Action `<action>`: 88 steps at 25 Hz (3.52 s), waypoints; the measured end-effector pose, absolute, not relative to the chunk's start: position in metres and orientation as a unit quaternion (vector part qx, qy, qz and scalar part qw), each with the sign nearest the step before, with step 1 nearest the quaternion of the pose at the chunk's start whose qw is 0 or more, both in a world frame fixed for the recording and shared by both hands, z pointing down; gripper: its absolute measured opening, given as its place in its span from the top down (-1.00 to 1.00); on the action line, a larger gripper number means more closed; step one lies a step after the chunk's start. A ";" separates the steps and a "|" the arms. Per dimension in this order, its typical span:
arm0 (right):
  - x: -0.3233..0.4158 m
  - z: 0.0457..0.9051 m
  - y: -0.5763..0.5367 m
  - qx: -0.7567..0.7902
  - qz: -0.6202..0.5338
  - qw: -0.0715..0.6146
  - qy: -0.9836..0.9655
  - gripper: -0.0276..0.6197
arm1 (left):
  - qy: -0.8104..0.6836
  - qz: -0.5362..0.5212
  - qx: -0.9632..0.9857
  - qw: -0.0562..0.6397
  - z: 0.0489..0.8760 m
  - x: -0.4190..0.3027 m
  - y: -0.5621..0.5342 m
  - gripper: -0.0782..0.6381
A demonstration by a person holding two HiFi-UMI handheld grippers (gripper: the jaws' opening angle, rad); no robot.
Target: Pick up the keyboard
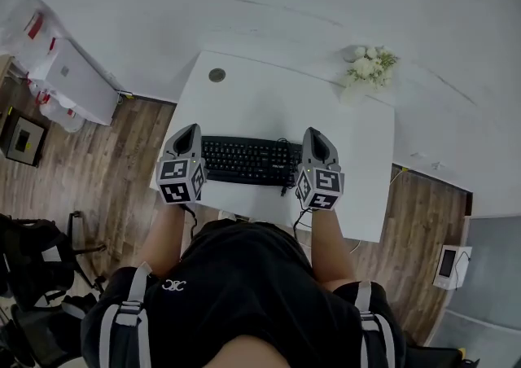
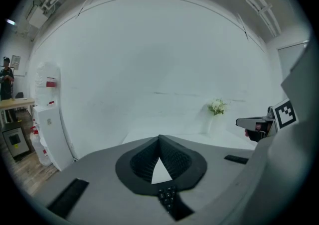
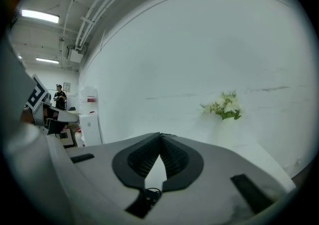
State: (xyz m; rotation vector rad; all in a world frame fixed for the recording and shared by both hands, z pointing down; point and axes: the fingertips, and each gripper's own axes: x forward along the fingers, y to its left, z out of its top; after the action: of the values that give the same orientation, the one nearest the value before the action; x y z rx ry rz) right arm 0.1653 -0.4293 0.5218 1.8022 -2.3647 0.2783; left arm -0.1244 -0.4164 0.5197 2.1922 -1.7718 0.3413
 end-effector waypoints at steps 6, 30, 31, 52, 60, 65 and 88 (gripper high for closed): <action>0.181 0.571 -0.429 0.599 0.151 0.106 -0.779 0.73 | -0.610 0.145 0.753 0.198 0.561 -0.132 -0.413 0.46; 0.229 0.758 -0.398 0.553 0.361 0.254 -0.706 0.07 | -0.551 0.293 0.686 0.375 0.751 -0.180 -0.391 0.11; 0.229 0.760 -0.399 0.551 0.367 0.253 -0.706 0.07 | -0.553 0.293 0.684 0.376 0.752 -0.182 -0.392 0.17; 0.225 0.766 -0.406 0.516 0.394 0.244 -0.721 0.04 | -0.509 0.295 0.699 0.407 0.767 -0.189 -0.401 0.16; 0.215 0.761 -0.405 0.489 0.449 0.202 -0.721 0.30 | -0.467 0.272 0.708 0.454 0.771 -0.189 -0.400 0.17; 0.217 0.758 -0.404 0.446 0.534 0.126 -0.707 0.35 | -0.459 0.266 0.705 0.472 0.773 -0.192 -0.401 0.19; 0.199 0.735 -0.387 0.394 0.554 0.091 -0.728 0.48 | -0.431 0.240 0.740 0.458 0.744 -0.203 -0.425 0.28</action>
State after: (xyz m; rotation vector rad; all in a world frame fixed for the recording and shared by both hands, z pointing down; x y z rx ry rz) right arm 0.1988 -0.3872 0.7351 1.1711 -2.1622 1.6453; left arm -0.2033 -0.4250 0.7435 1.8229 -1.0621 0.5917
